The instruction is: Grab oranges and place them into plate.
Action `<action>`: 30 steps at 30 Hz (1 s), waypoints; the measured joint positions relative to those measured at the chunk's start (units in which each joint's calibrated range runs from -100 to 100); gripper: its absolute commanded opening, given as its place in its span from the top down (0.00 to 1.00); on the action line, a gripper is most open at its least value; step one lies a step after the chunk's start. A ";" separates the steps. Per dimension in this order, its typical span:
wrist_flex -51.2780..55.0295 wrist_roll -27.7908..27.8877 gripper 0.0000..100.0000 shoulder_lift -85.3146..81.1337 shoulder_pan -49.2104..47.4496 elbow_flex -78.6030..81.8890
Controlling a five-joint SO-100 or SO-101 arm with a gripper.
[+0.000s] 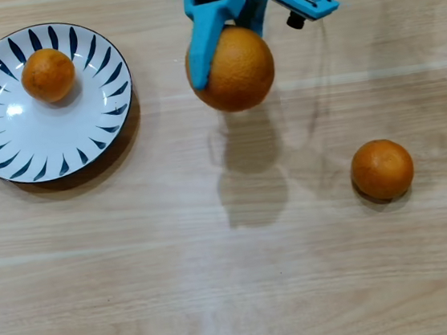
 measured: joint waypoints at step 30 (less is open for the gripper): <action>-5.34 -6.21 0.64 16.50 31.57 5.93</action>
